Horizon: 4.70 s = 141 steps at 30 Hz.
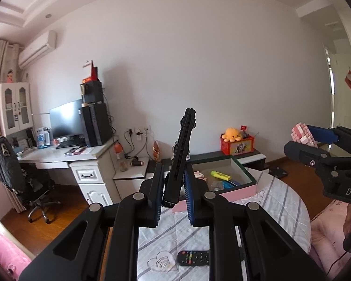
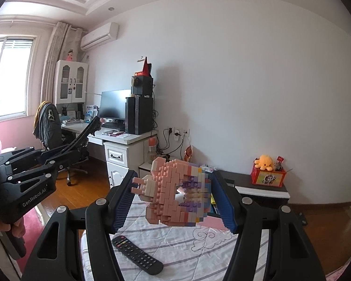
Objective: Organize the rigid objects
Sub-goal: 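Carry the black strap and pink donut over the pink box, then lower the strap and donut into the pink box and open both grippers, then move both tools back over the quilt toward the black remote, then grasp the black TV remote lengthwise with the right gripper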
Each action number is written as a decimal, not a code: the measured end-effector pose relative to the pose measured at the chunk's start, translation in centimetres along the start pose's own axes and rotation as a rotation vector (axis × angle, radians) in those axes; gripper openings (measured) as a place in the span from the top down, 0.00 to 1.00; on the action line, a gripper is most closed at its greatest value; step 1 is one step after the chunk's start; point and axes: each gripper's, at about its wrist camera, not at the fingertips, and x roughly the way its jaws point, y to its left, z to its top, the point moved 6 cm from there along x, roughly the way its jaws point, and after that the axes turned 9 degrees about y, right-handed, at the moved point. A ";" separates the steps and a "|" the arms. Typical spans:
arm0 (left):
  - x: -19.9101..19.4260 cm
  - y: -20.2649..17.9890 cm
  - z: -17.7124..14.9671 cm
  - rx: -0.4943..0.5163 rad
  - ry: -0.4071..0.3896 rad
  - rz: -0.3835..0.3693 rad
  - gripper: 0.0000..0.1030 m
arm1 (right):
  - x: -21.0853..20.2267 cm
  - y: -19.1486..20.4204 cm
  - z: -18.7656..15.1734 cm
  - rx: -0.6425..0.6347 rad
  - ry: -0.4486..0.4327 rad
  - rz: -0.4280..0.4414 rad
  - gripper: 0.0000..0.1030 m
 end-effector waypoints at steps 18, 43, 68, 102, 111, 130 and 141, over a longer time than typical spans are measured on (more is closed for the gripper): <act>22.6 -5.1 1.5 0.099 0.275 -0.211 0.84 | 17.8 -7.6 -0.6 0.041 0.217 -0.016 0.37; 33.5 -6.6 -4.4 0.118 0.477 -0.222 0.43 | 31.4 -12.7 -8.9 0.128 0.516 -0.031 0.22; 17.1 0.7 -9.7 0.020 0.392 -0.153 0.00 | 16.4 -5.2 -11.2 0.092 0.400 0.049 0.15; -3.3 3.8 -7.4 -0.050 0.104 0.003 0.00 | -3.8 0.6 -7.4 0.030 0.101 -0.101 0.14; -1.7 3.1 -7.6 -0.036 0.130 -0.004 0.00 | -1.9 1.0 -7.8 0.028 0.142 -0.092 0.14; 8.9 1.4 -15.2 -0.024 0.408 -0.075 0.00 | 14.0 3.6 -17.5 -0.032 0.534 0.081 0.14; 11.6 1.4 -17.2 -0.017 0.484 -0.070 0.00 | 18.0 5.5 -19.6 -0.108 0.622 0.154 0.14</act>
